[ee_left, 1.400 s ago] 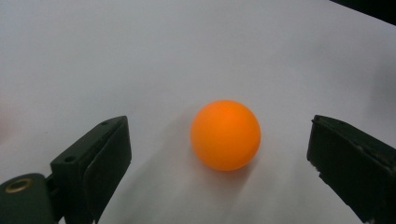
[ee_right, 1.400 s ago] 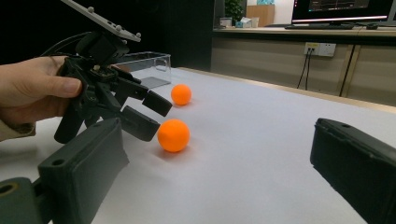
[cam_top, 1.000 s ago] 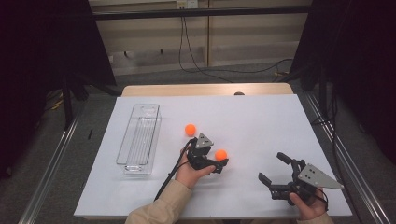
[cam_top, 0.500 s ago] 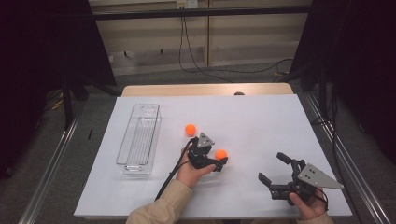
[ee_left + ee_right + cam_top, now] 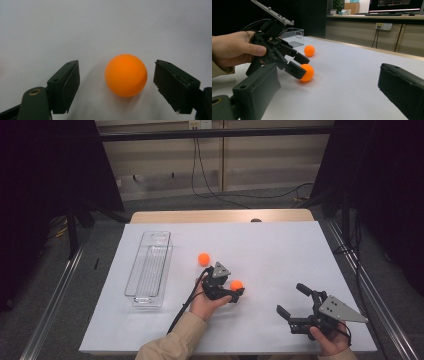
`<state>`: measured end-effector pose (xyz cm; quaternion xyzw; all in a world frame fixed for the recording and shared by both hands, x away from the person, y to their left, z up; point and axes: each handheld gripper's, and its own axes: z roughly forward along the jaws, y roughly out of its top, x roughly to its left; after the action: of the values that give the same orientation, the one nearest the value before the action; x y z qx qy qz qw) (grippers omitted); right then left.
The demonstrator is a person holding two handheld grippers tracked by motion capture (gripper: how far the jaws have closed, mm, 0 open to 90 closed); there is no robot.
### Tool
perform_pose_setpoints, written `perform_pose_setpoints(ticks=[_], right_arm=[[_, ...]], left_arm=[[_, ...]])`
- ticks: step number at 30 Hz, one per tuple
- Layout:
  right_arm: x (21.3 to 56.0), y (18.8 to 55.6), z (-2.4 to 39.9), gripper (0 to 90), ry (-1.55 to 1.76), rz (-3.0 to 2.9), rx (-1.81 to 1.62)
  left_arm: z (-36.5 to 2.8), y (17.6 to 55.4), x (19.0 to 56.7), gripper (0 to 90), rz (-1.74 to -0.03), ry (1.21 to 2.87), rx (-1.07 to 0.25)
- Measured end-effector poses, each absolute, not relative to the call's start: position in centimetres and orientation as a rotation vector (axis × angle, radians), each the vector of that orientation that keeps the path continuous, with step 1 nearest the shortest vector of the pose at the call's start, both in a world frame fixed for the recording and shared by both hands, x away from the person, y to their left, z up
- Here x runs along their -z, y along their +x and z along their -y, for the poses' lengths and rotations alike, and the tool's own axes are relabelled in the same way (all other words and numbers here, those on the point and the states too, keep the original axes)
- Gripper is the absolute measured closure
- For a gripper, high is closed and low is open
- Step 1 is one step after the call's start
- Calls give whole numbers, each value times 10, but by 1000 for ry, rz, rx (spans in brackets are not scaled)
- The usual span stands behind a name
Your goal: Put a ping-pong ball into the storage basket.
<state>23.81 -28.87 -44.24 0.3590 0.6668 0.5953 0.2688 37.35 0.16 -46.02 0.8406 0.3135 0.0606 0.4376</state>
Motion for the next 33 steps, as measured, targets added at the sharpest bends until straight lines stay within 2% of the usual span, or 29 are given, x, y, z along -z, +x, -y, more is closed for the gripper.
perform_pose_setpoints(ticks=[25, 33], right_arm=[[442, 238, 288, 26, 968, -1799, -1607], [442, 238, 289, 25, 967, -1800, -1608]], left_arm=[[5, 378, 460, 275, -773, 2132, -142], [7, 377, 461, 320, -761, 2146, -130]])
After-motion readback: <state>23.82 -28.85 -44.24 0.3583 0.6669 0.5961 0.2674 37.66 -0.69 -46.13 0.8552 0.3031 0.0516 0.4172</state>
